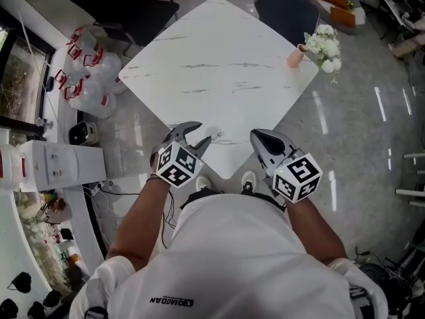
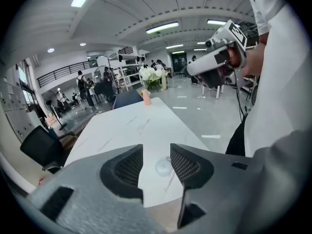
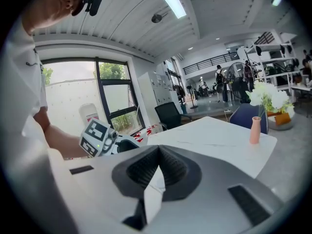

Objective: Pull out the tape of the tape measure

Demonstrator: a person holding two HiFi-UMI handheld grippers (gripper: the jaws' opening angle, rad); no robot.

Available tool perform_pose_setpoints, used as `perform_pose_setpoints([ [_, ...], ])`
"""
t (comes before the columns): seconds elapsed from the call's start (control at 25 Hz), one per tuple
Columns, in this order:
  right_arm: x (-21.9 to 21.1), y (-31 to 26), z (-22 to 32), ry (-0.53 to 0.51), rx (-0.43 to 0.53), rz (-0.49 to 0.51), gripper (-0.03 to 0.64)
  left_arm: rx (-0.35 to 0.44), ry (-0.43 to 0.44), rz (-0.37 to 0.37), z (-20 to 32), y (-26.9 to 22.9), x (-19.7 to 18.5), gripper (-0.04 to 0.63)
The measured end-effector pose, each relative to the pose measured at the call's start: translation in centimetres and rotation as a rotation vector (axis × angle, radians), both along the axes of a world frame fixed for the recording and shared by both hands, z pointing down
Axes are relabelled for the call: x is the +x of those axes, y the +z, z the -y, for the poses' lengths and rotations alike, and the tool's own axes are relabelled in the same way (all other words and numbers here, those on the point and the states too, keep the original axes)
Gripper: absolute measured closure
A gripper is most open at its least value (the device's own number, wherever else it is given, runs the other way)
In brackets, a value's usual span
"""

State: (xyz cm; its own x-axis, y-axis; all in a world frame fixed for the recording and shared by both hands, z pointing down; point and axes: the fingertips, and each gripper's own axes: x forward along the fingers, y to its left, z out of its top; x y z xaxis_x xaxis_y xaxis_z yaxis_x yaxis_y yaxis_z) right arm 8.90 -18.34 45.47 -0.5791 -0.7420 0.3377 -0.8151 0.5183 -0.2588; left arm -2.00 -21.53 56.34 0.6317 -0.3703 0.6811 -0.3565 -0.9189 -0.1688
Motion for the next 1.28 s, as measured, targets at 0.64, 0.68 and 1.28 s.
perform_pose_setpoints([
  [0.64, 0.6, 2.4, 0.9, 0.006, -0.072, -0.003, 0.611, -0.227, 0.126, 0.21, 0.9, 12.9, 1.8, 0.383],
  [0.68, 0.6, 2.4, 0.9, 0.007, -0.075, -0.003, 0.611, -0.238, 0.13, 0.216, 0.8, 13.3, 1.8, 0.379],
  [1.28, 2.1, 2.9, 0.4, 0.051, -0.089, 0.0, 0.612, -0.335, 0.131, 0.247, 0.6, 15.9, 1.8, 0.37],
])
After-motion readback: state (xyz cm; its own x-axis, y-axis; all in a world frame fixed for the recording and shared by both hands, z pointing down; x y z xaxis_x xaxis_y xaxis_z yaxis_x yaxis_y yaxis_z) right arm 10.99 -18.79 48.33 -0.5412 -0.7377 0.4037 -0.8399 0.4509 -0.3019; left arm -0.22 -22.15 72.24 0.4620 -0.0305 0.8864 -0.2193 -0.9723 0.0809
